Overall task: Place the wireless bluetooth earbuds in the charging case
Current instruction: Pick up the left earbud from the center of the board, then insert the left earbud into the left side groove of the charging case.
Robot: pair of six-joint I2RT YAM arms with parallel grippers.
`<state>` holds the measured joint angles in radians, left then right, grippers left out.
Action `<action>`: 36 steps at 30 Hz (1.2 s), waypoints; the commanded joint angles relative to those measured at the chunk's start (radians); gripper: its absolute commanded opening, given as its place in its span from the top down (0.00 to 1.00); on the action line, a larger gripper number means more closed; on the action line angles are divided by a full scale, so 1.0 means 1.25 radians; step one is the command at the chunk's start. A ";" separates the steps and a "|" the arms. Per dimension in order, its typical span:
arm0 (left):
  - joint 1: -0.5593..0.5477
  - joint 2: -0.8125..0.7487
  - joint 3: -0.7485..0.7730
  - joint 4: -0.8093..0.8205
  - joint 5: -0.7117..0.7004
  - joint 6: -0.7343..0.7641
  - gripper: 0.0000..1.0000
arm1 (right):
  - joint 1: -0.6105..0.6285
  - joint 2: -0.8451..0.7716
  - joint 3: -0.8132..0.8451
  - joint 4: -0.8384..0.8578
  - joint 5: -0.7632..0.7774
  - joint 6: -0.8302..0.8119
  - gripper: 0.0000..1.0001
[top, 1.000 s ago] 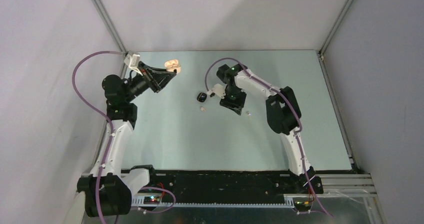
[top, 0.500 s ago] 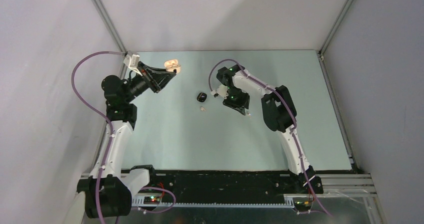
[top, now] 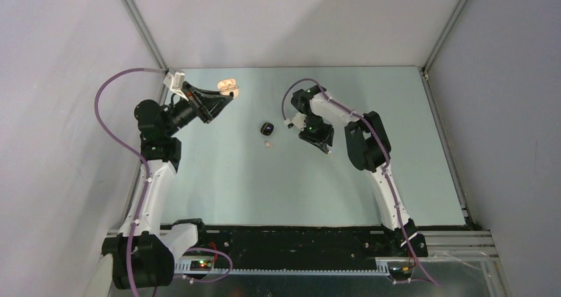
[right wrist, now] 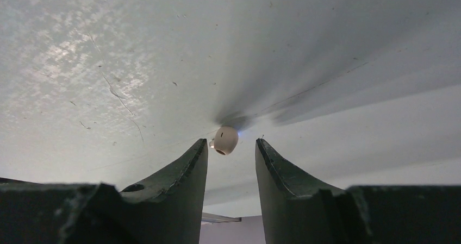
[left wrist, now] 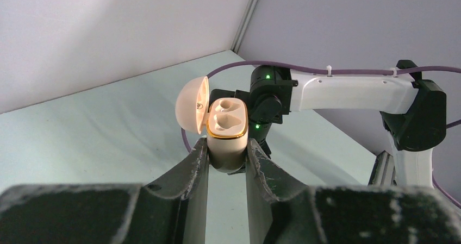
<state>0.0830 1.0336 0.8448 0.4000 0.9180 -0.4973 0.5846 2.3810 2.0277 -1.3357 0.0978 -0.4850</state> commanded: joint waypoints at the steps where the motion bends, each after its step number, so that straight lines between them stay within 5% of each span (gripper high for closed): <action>1: 0.001 -0.013 0.003 0.008 -0.011 0.002 1.00 | -0.004 0.016 0.035 -0.020 -0.008 0.017 0.59; 17: 0.001 -0.020 -0.005 0.001 -0.013 0.008 1.00 | -0.011 0.037 0.031 -0.027 -0.022 0.021 0.69; 24: -0.008 -0.013 -0.015 -0.001 0.008 0.043 1.00 | -0.013 -0.013 0.048 -0.024 -0.047 -0.003 0.91; 26: -0.018 0.003 -0.016 0.002 0.022 0.065 1.00 | -0.019 -0.059 0.054 -0.018 -0.099 -0.030 0.99; 32: -0.040 0.085 0.005 0.102 0.096 0.033 1.00 | -0.074 -0.305 -0.021 0.091 -0.457 -0.111 1.00; 36: -0.057 0.130 0.027 0.221 0.161 -0.028 1.00 | -0.135 -0.568 -0.234 0.385 -0.730 -0.133 1.00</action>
<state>0.0345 1.1610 0.8261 0.4992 1.0164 -0.4713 0.4767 1.9987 1.9129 -1.1664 -0.3996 -0.6048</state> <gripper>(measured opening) 0.294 0.066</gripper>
